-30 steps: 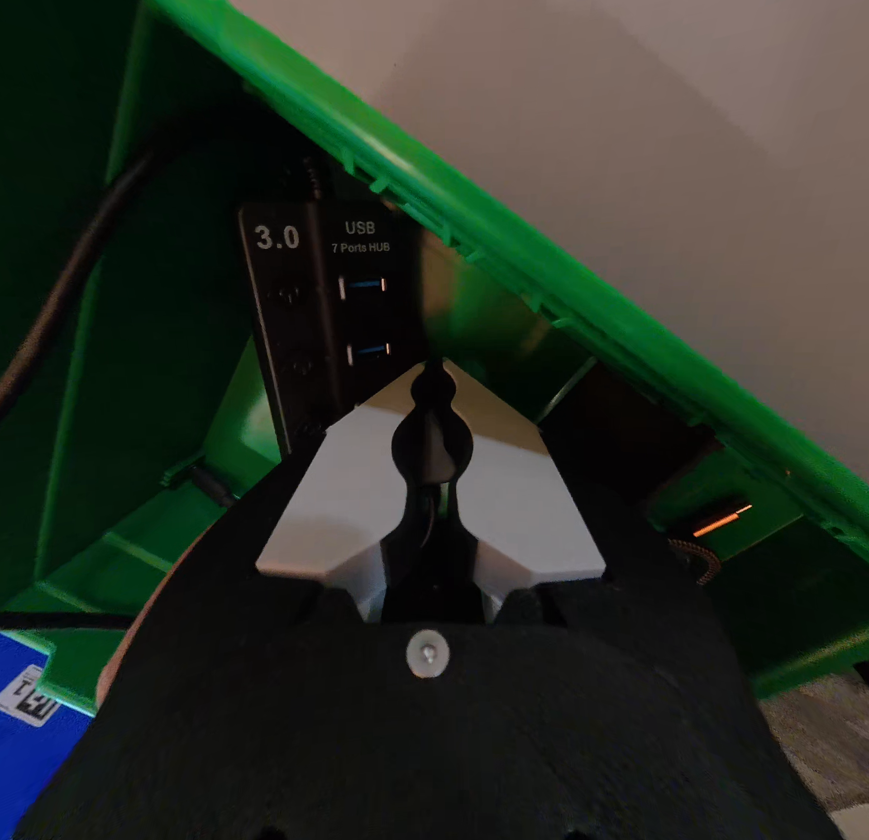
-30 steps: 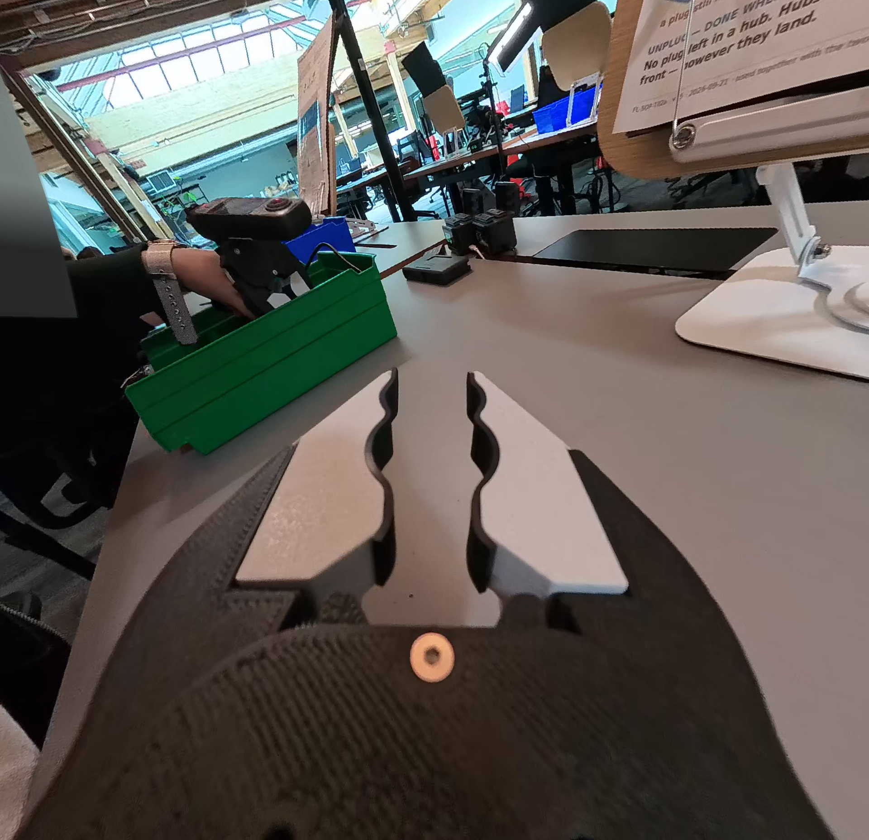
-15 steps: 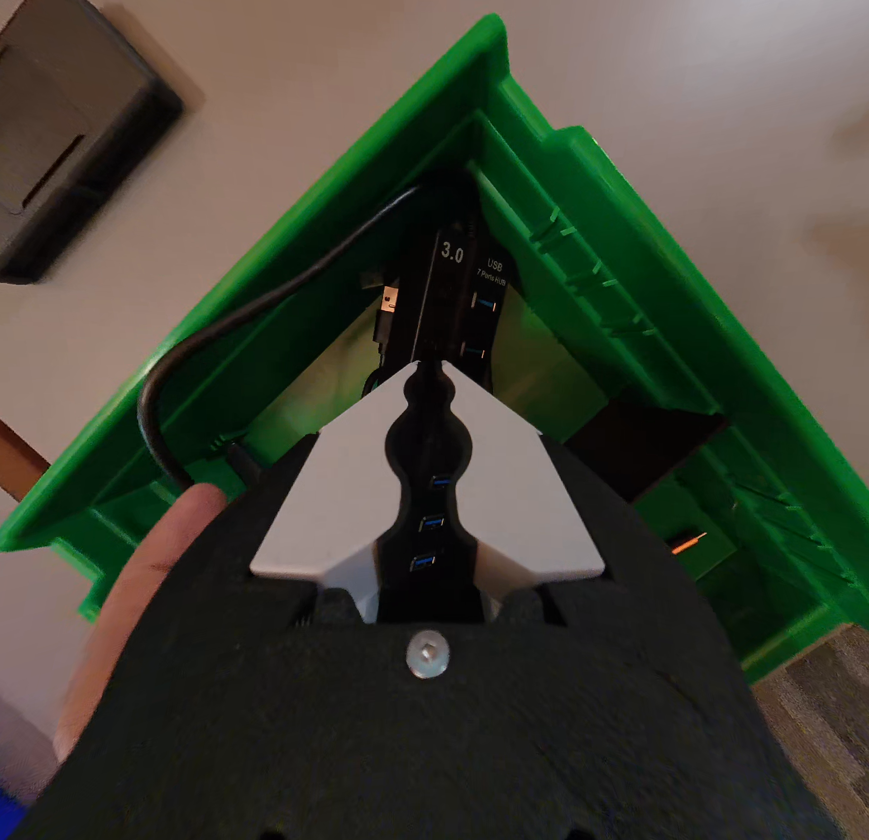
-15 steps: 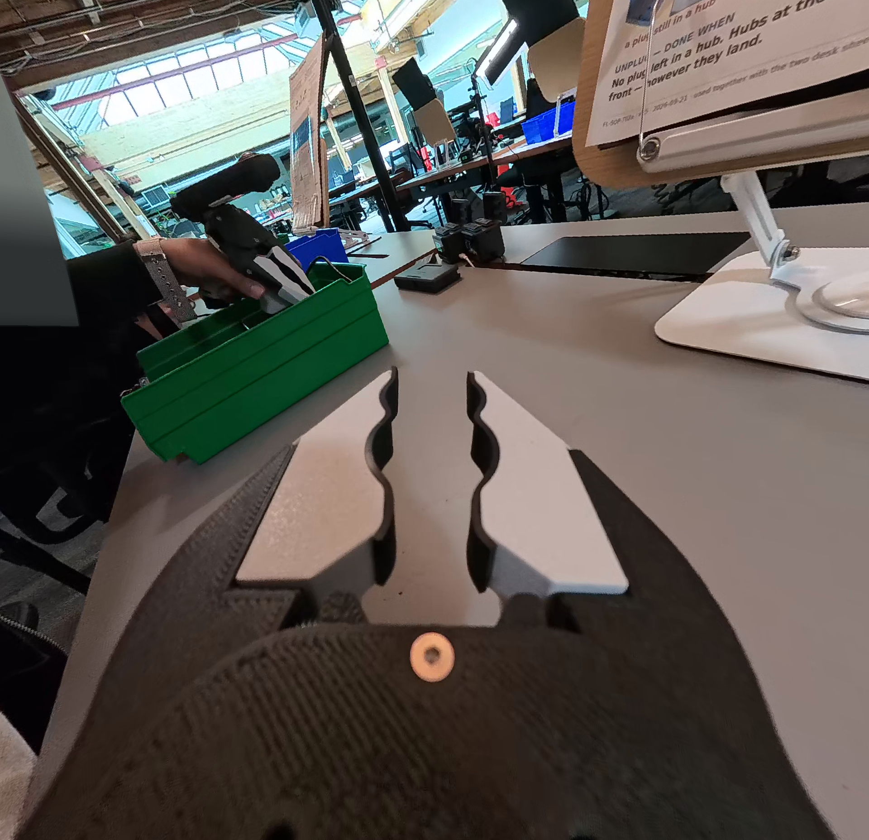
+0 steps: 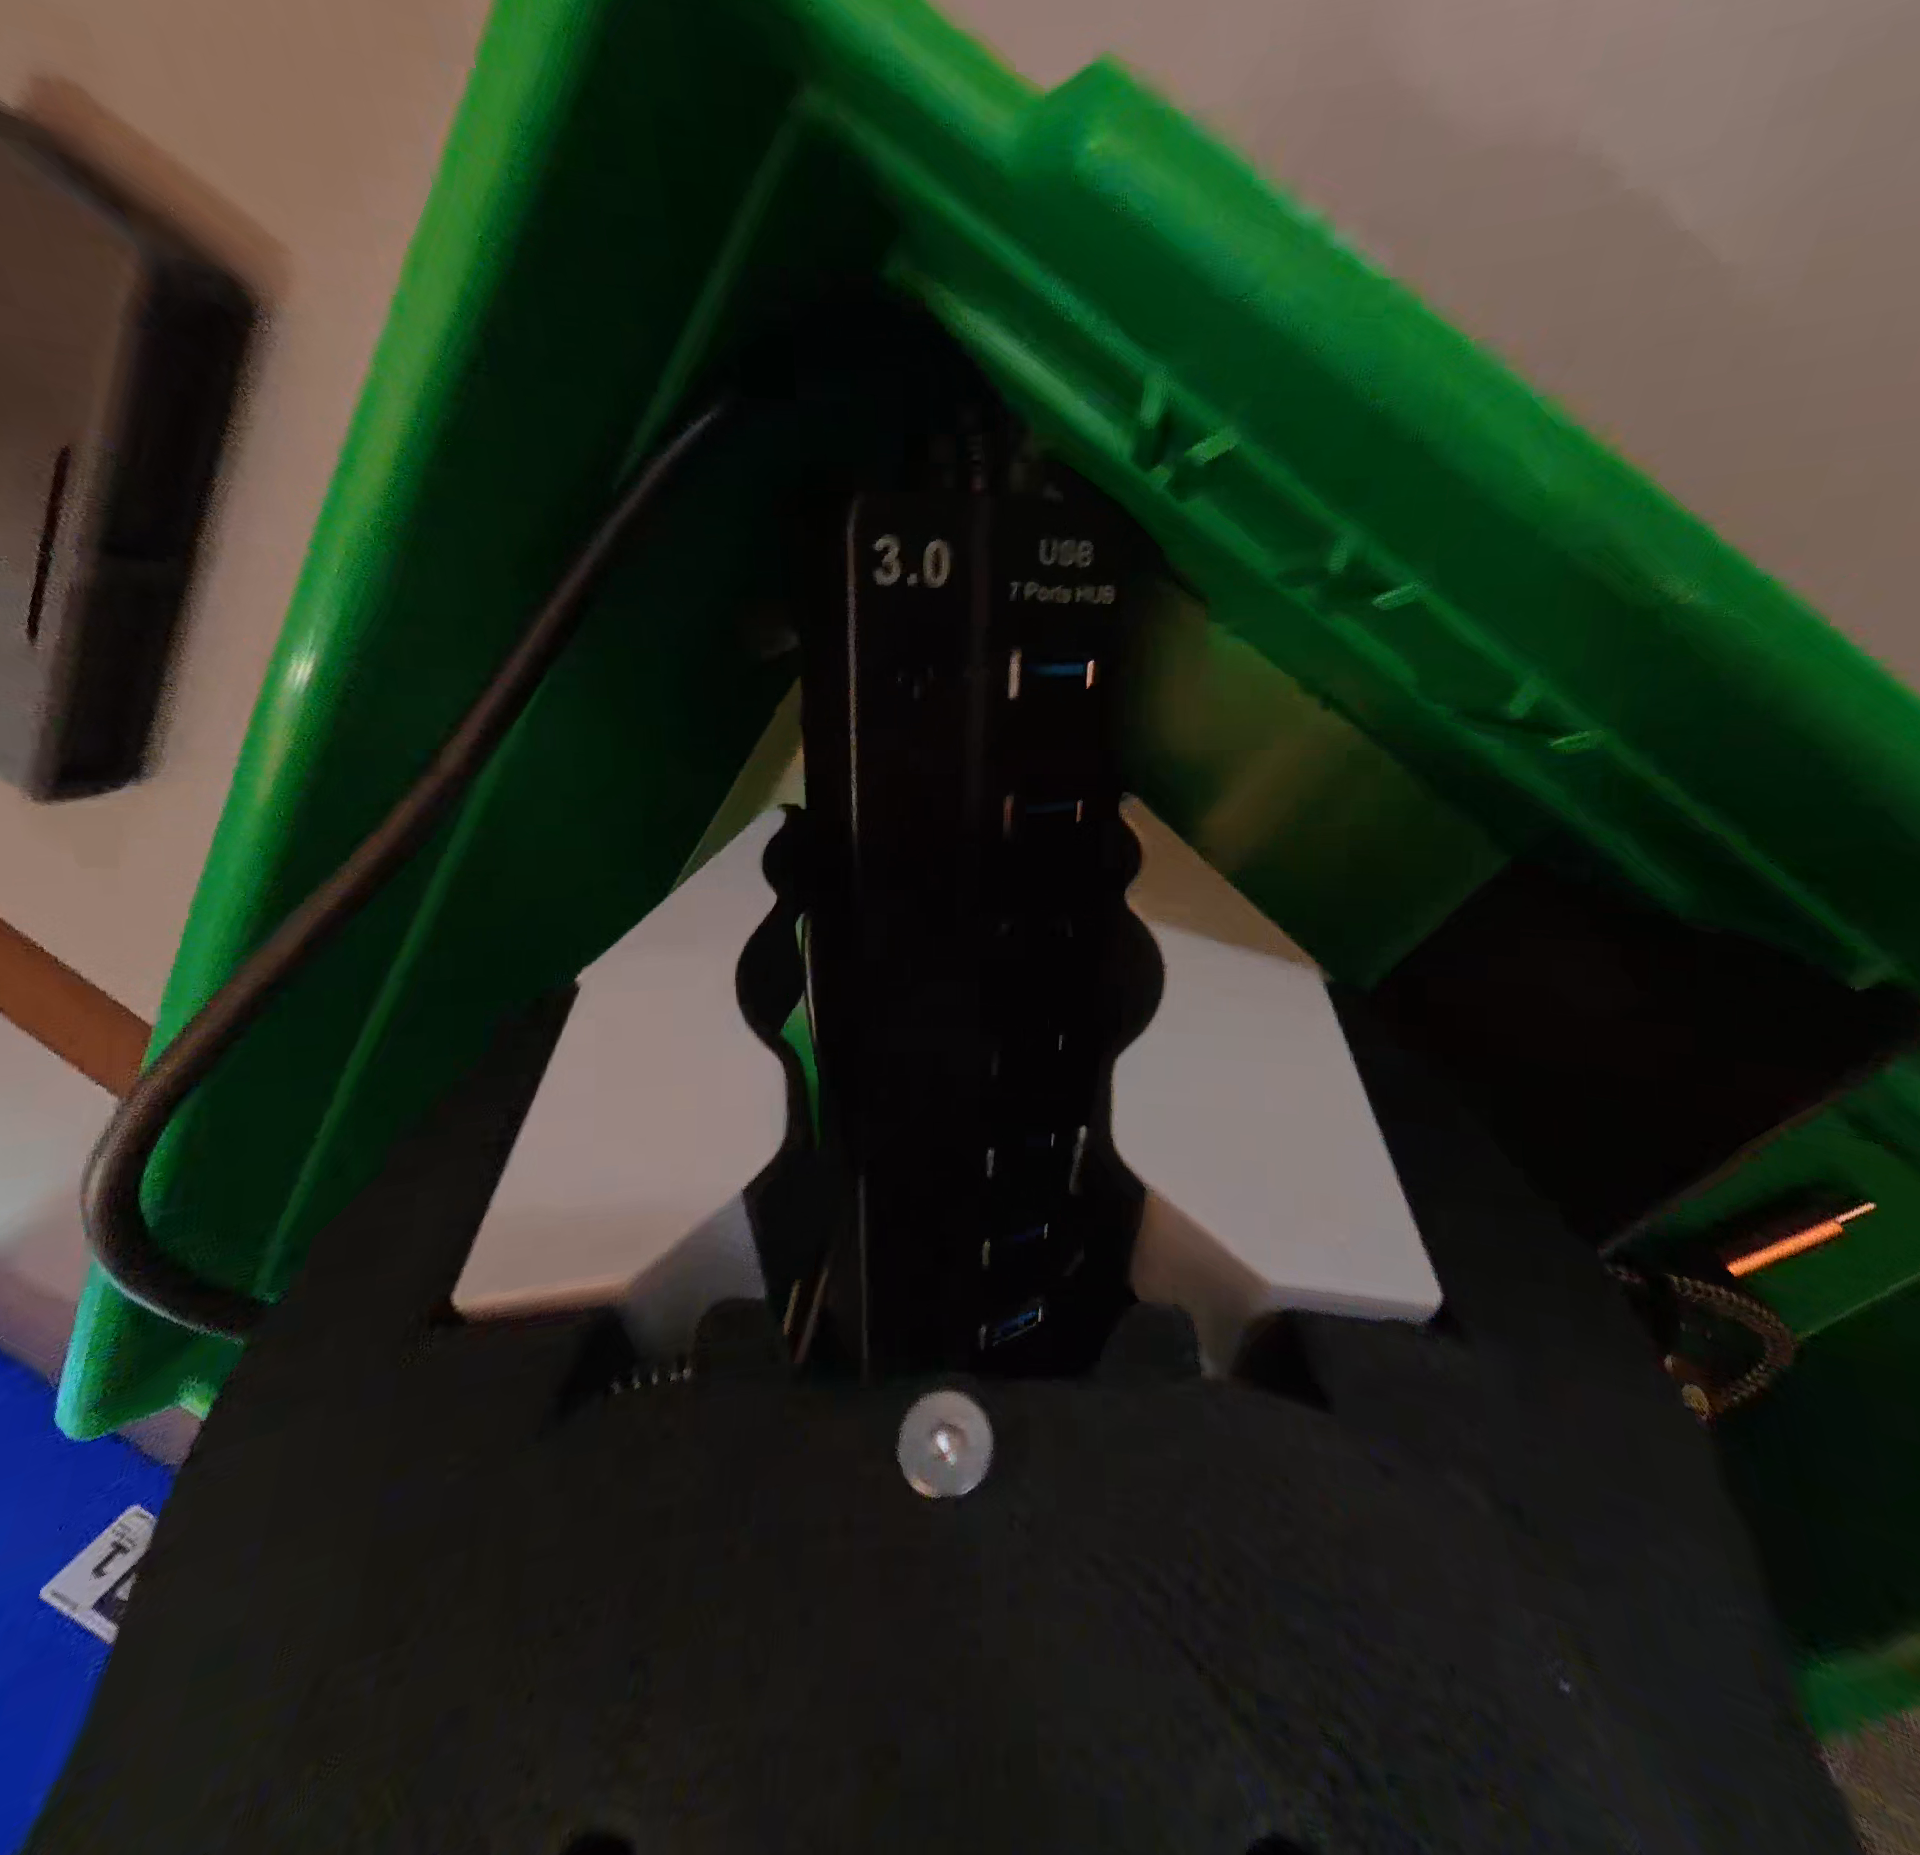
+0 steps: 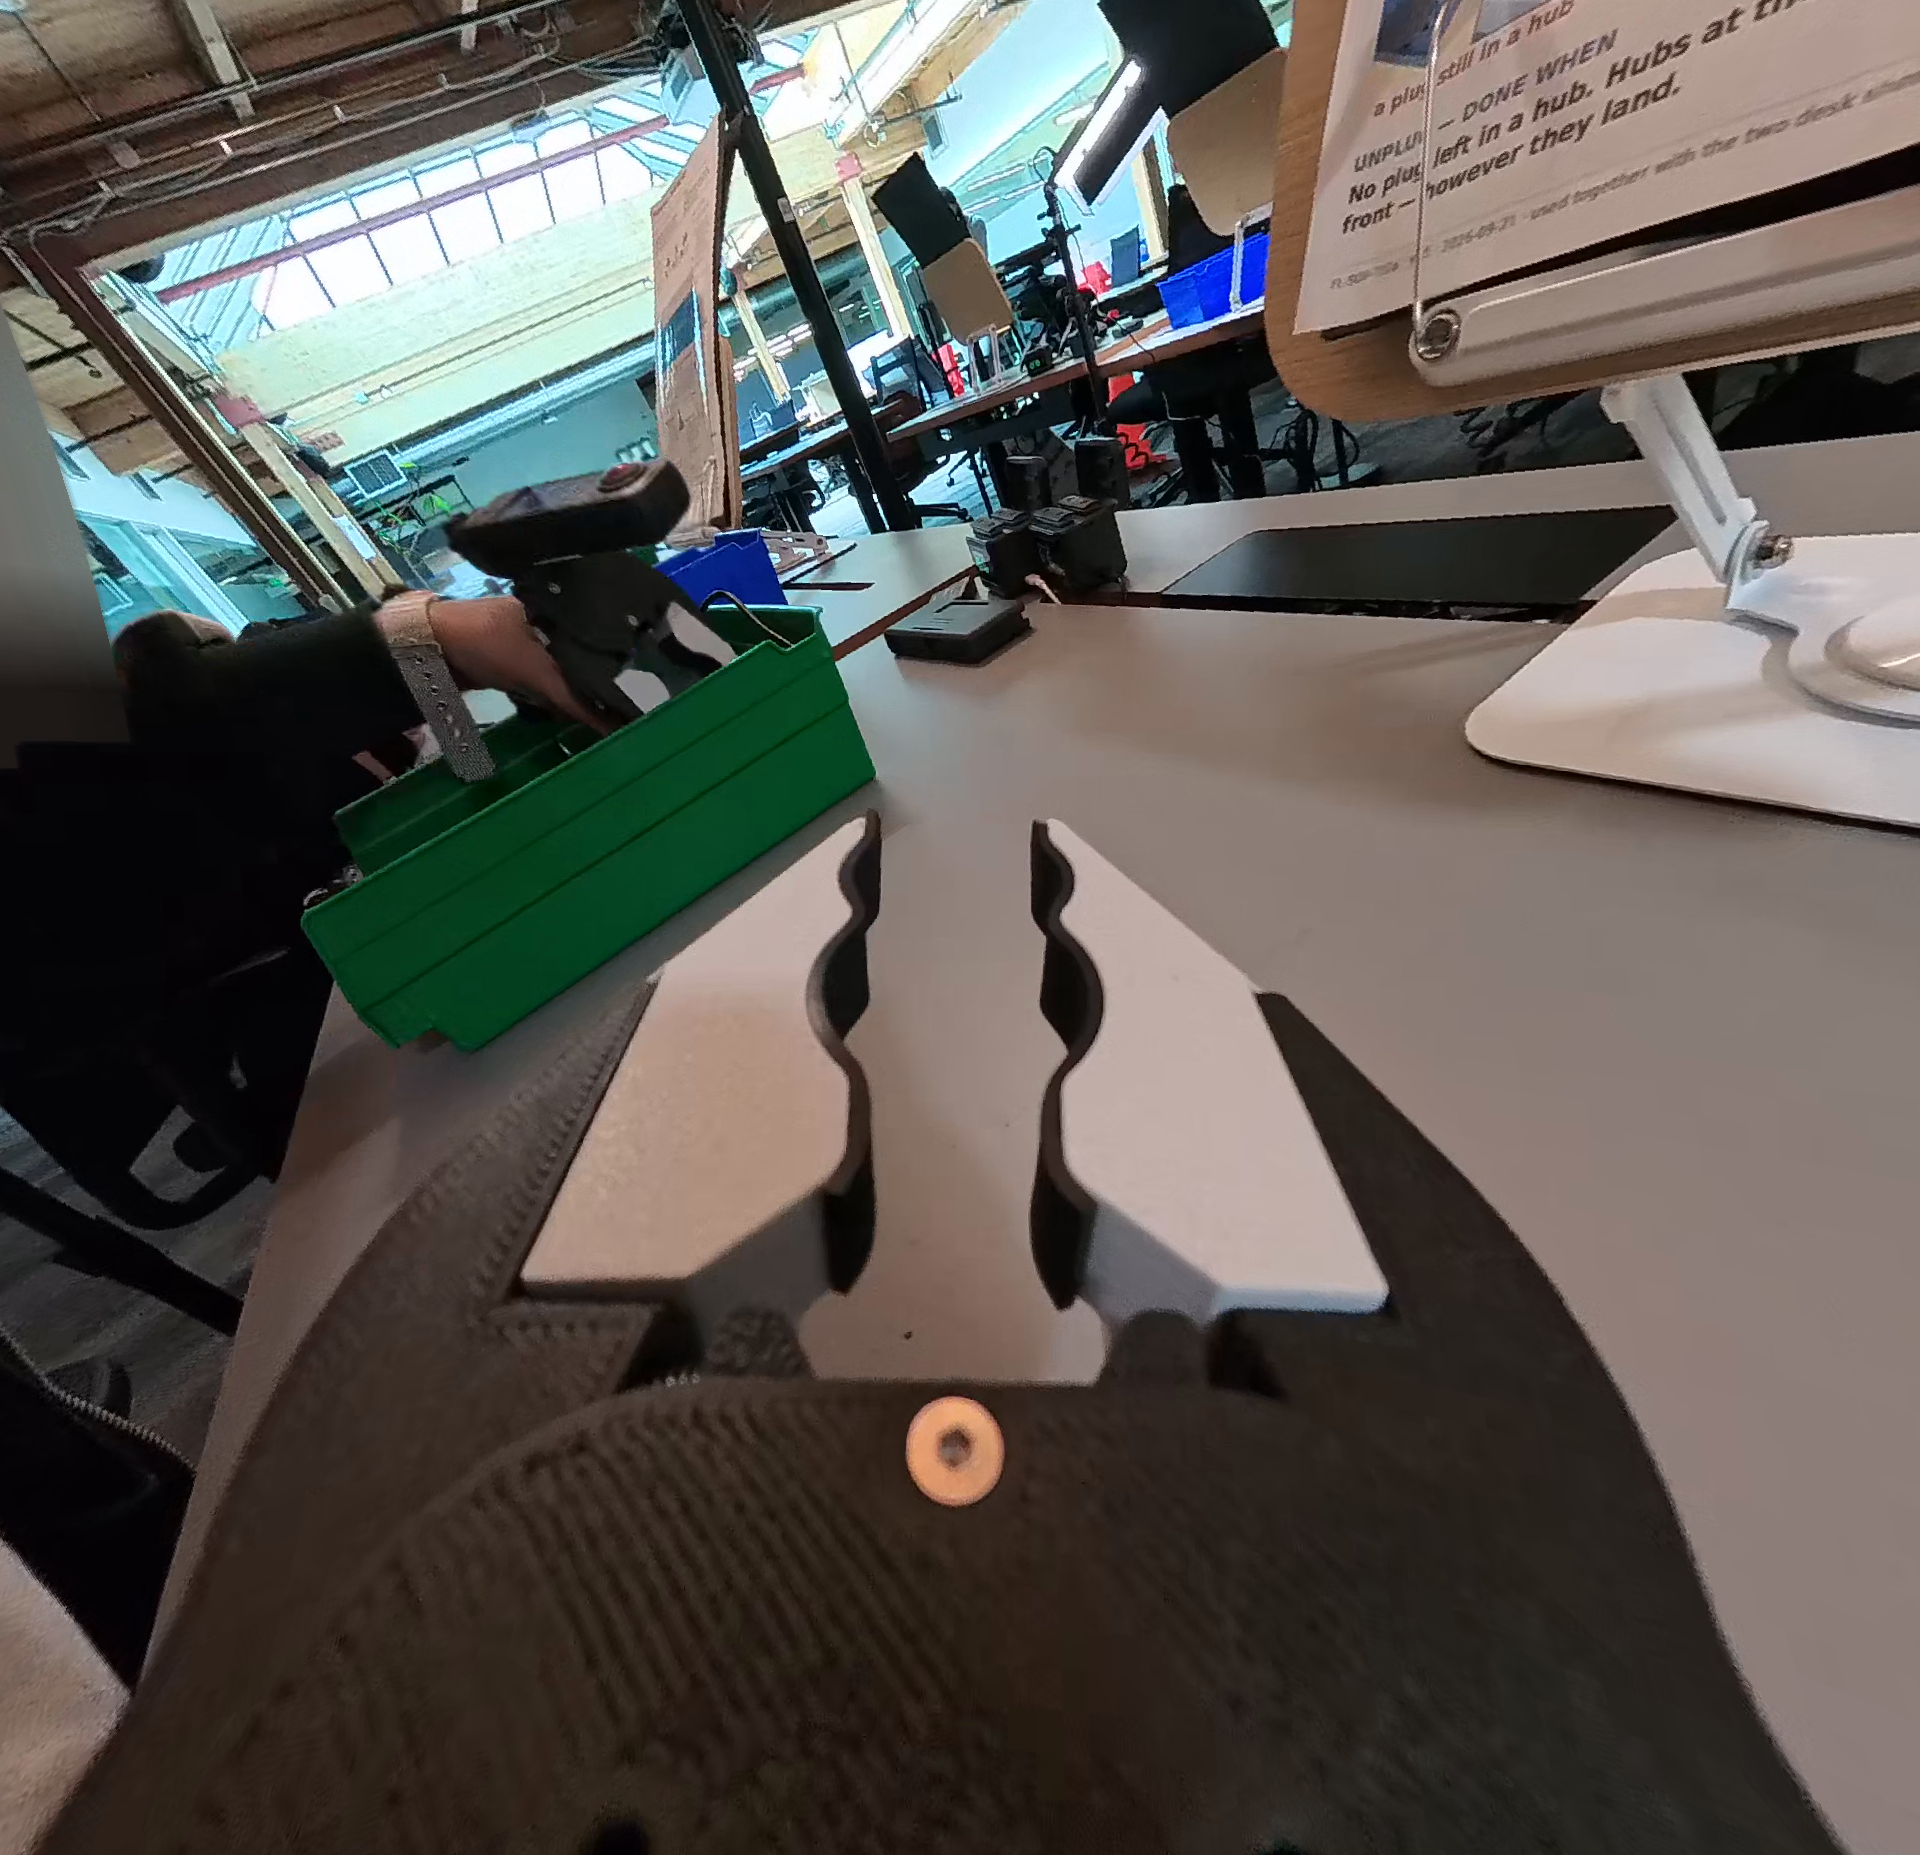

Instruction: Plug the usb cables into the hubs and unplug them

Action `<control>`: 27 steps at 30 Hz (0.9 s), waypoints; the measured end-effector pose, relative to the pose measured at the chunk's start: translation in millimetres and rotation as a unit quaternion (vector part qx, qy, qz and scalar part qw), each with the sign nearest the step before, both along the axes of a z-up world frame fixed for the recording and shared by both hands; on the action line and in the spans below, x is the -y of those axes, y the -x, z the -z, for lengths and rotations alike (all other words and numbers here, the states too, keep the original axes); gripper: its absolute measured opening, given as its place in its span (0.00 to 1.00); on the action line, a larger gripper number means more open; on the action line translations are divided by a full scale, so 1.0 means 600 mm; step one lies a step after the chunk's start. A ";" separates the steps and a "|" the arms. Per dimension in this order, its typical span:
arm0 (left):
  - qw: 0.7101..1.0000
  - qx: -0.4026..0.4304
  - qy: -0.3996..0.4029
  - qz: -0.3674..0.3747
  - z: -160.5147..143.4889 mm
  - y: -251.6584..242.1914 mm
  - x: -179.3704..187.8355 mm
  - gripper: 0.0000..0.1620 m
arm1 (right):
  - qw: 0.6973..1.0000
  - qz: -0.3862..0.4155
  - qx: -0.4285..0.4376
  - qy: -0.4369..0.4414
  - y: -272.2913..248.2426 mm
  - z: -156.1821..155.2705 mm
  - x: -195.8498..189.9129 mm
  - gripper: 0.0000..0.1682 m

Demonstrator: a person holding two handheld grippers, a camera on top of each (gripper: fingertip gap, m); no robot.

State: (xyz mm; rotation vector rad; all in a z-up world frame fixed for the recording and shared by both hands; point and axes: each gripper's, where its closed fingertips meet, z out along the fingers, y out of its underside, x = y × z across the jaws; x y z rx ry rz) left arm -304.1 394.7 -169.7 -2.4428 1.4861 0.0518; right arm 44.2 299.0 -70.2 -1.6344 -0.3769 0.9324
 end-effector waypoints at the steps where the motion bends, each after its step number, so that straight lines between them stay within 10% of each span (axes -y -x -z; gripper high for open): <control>1: 1.000 -0.009 -0.005 0.003 -0.002 0.002 -0.002 0.36 | 1.000 0.001 0.005 -0.003 -0.001 -0.001 0.002 0.17; 11: 0.969 0.131 -0.105 -0.179 -0.120 0.058 -0.040 0.35 | 1.000 0.018 -0.021 0.002 -0.026 -0.007 -0.001 0.16; 27: 0.959 0.022 -0.193 -0.208 -0.091 0.100 -0.043 0.45 | 0.999 0.036 -0.040 0.009 -0.051 -0.019 0.005 0.16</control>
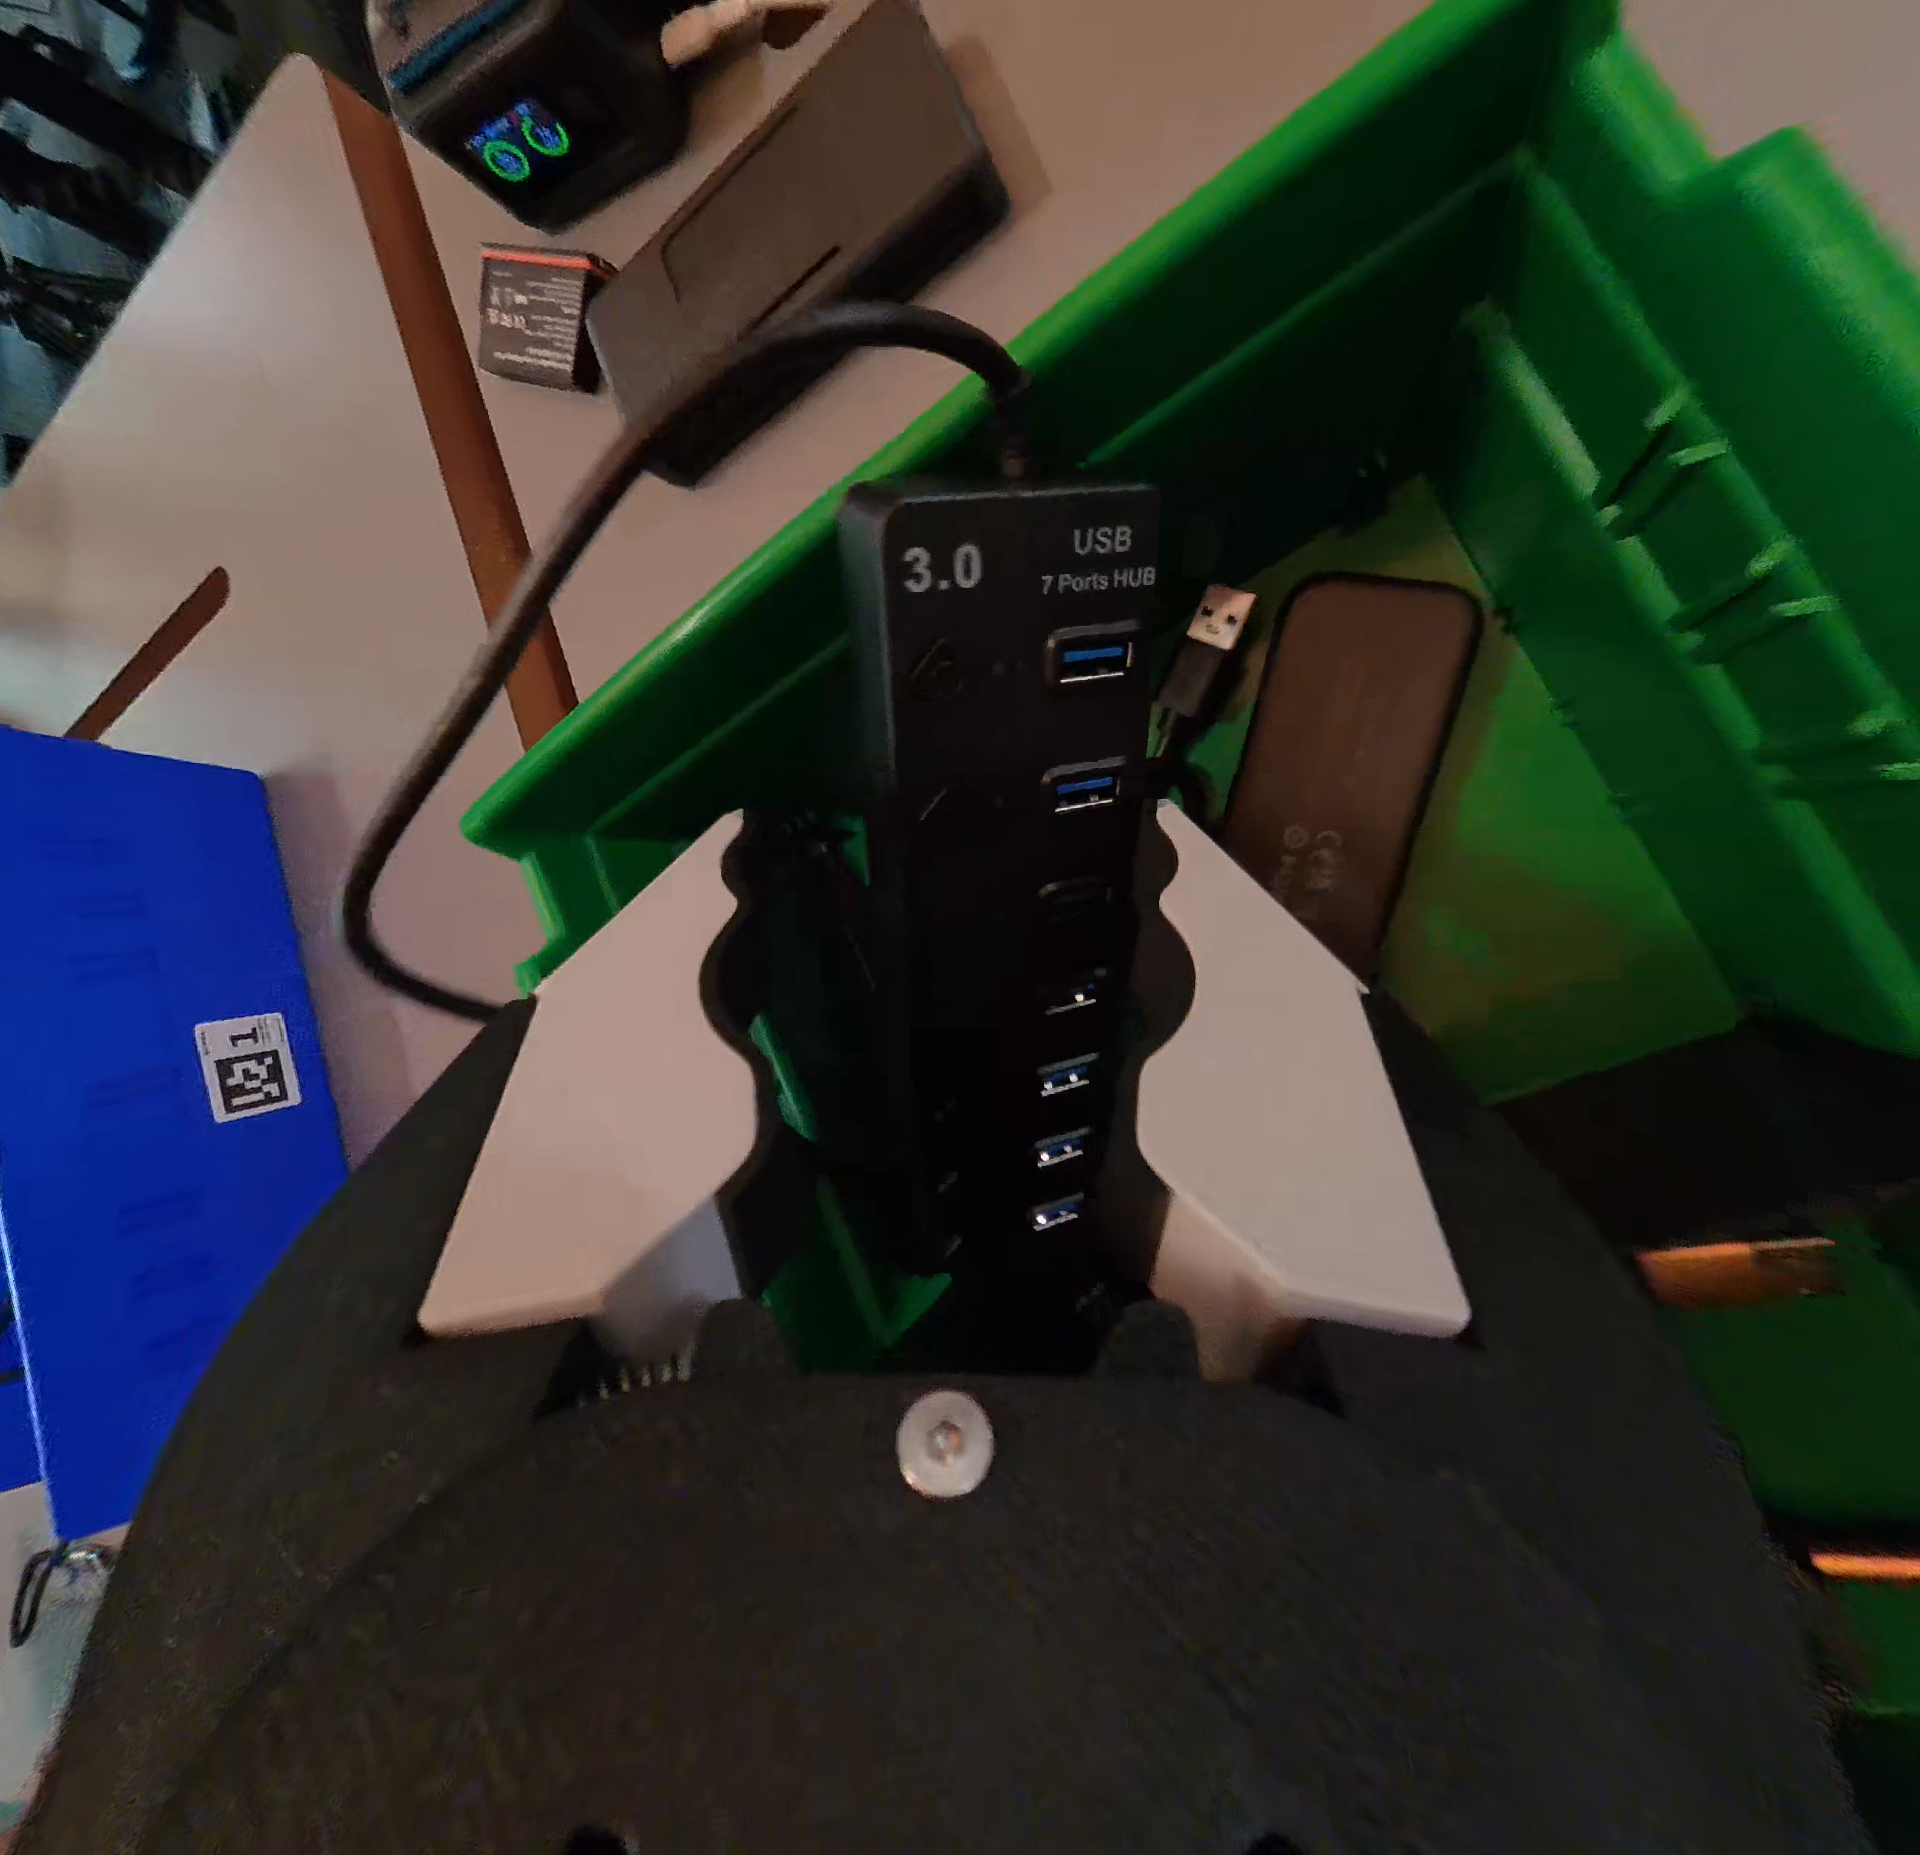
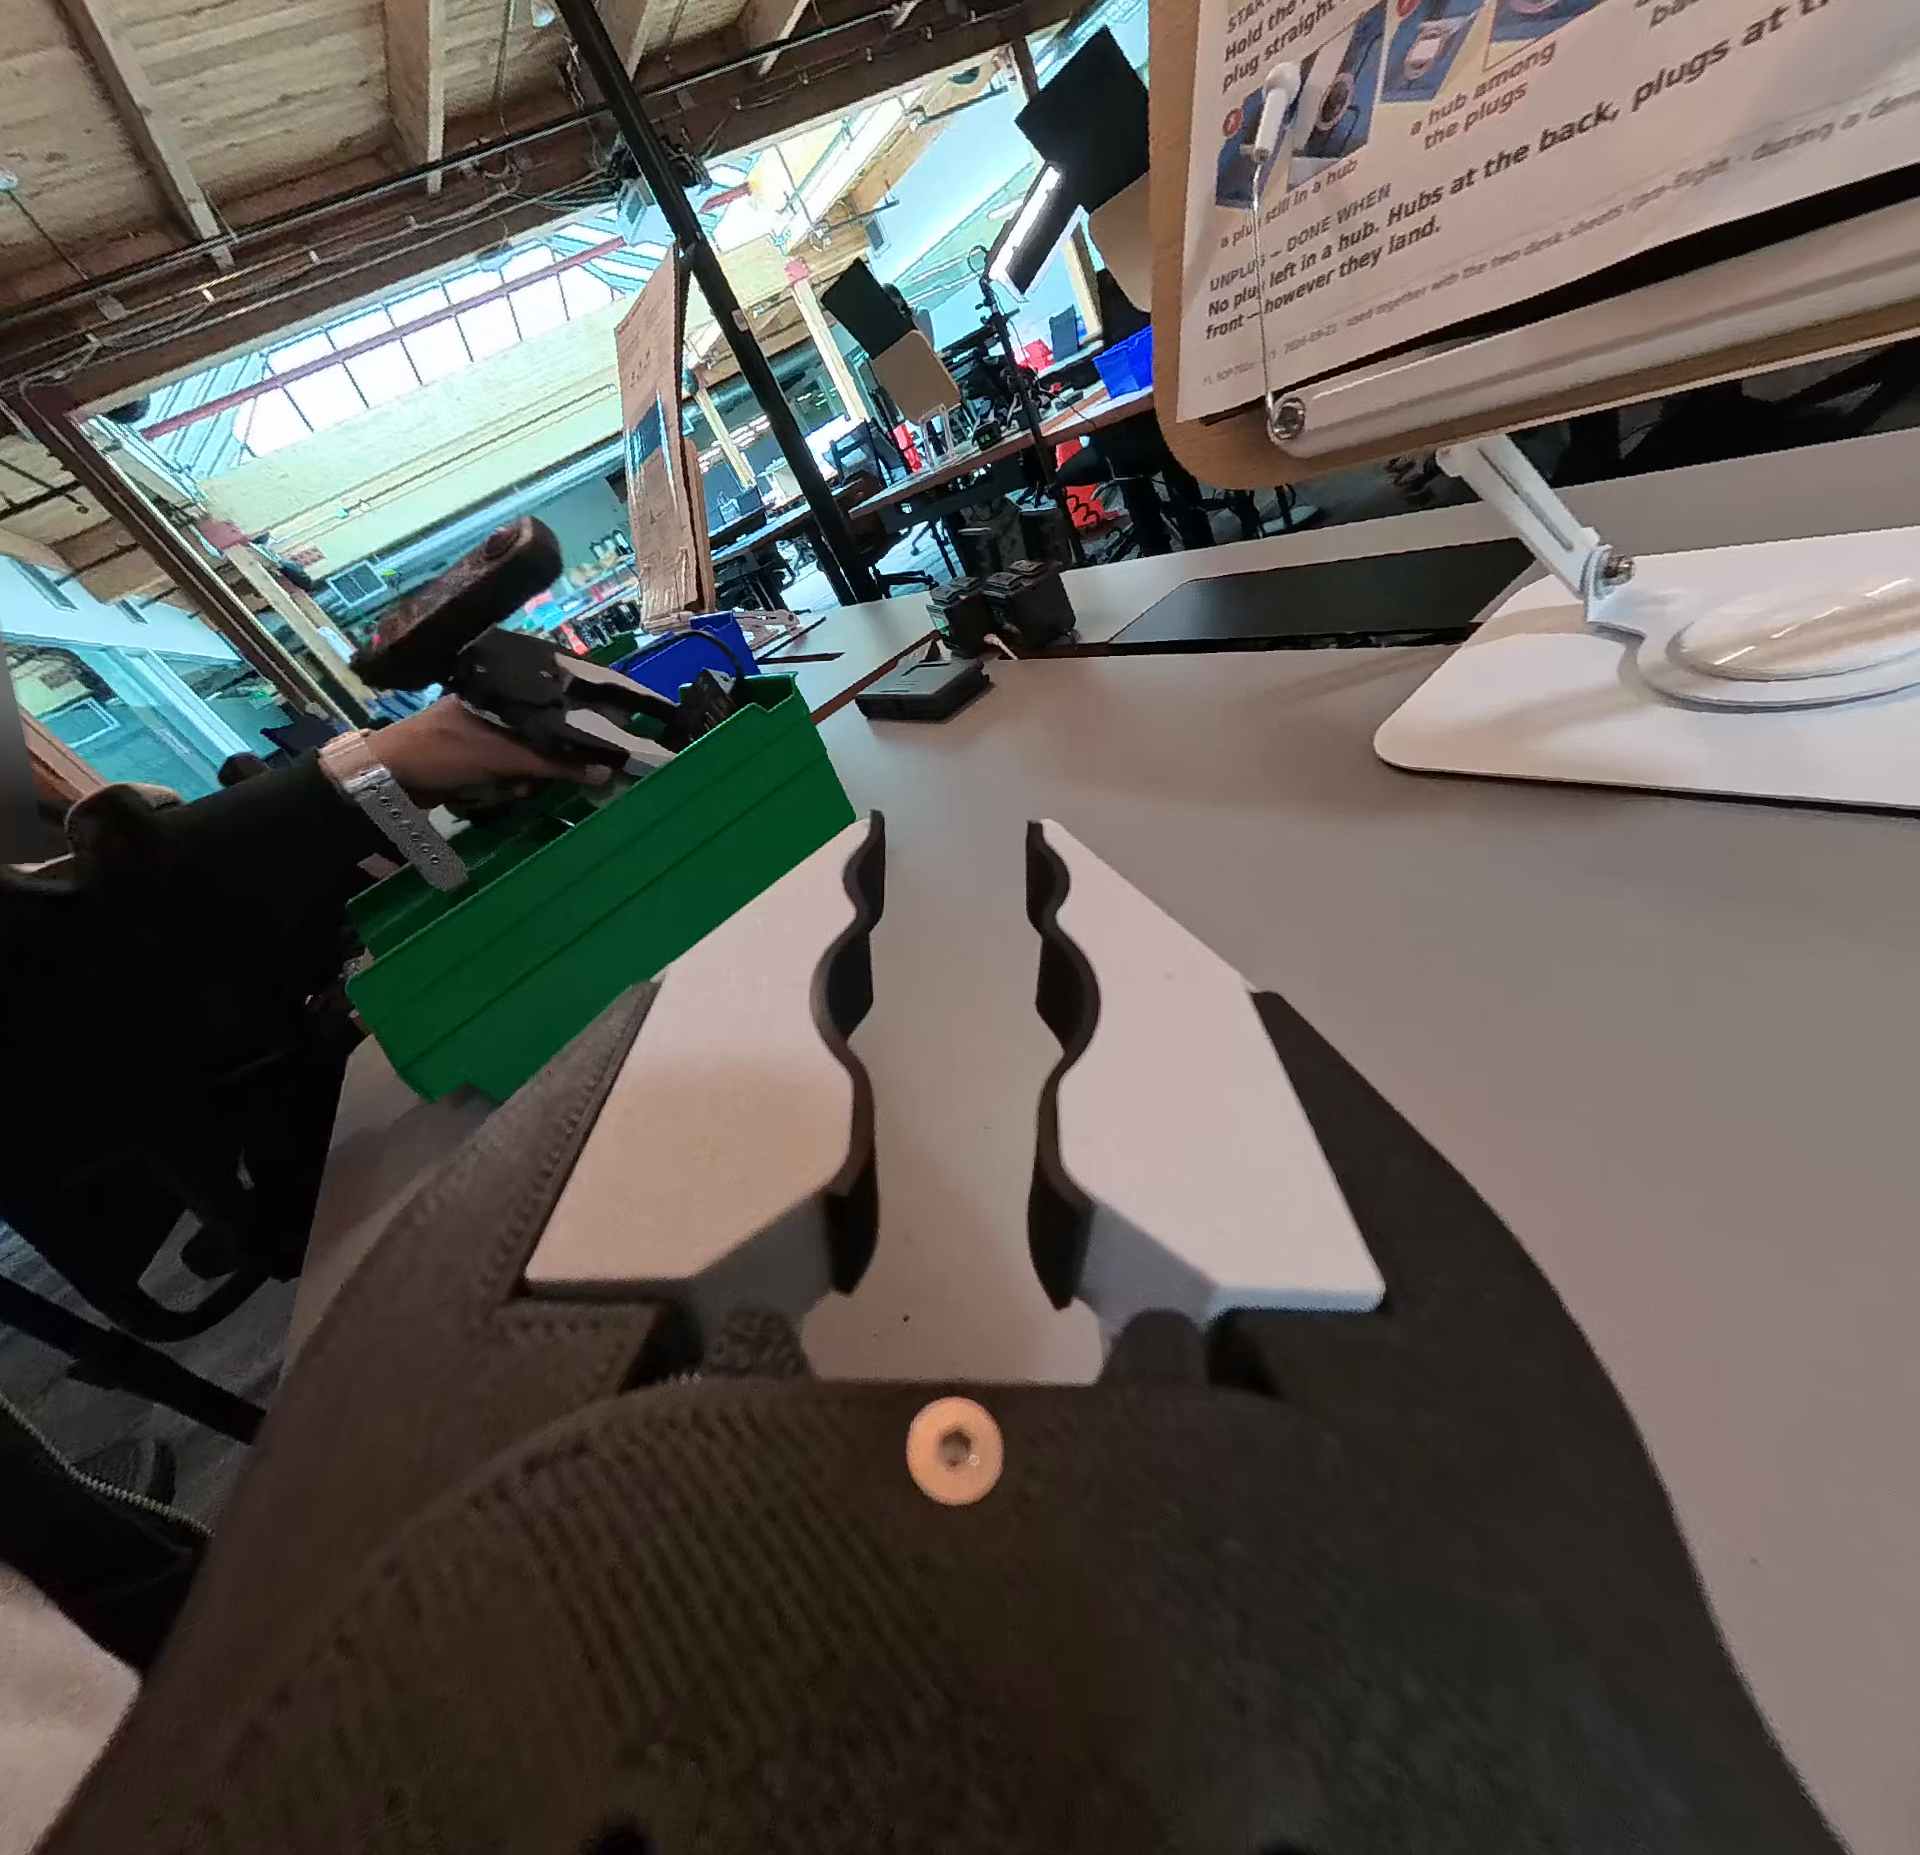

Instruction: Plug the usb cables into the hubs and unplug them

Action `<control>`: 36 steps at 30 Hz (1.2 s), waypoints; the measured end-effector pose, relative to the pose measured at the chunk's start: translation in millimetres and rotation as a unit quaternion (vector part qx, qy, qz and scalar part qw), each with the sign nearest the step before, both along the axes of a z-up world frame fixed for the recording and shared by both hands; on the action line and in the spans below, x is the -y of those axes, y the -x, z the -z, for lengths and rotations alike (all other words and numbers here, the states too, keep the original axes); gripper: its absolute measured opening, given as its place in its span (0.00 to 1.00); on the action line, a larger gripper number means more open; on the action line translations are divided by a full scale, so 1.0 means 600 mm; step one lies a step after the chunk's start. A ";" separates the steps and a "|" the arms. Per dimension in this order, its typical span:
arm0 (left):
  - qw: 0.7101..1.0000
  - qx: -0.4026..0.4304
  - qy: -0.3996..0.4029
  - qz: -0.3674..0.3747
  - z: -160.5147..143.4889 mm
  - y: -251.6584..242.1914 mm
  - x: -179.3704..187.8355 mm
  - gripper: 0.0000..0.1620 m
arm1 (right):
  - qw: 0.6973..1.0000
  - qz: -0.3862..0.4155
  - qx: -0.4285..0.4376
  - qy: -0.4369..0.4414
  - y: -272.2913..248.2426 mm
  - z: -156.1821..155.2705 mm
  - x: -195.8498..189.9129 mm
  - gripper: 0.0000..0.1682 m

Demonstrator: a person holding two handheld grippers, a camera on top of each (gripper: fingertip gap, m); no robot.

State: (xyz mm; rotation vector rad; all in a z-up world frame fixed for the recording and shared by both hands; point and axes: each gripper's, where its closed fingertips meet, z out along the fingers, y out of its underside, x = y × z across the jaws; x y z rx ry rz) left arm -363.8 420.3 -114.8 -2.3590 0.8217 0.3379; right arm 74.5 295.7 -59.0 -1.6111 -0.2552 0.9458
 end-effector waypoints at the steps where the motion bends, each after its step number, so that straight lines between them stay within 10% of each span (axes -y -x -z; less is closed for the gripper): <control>1: 1.000 0.005 -0.008 0.002 -0.011 -0.007 0.006 0.45 | 1.000 0.000 -0.001 0.001 0.000 0.000 0.000 0.16; 11: 0.981 0.035 0.129 0.138 0.026 -0.129 0.091 0.09 | 1.000 -0.012 -0.005 -0.003 0.011 -0.002 0.003 0.16; 20: 0.938 0.049 0.330 0.094 0.094 -0.097 0.100 0.16 | 1.000 0.015 -0.005 0.001 -0.023 -0.001 0.002 0.16; 27: 0.954 -0.055 0.289 0.064 0.097 -0.047 0.094 0.06 | 1.000 0.015 -0.017 0.012 -0.029 0.010 -0.010 0.16; 36: 0.935 0.005 0.351 0.052 0.099 -0.042 0.110 0.02 | 1.000 0.001 -0.021 0.006 -0.018 0.009 -0.014 0.16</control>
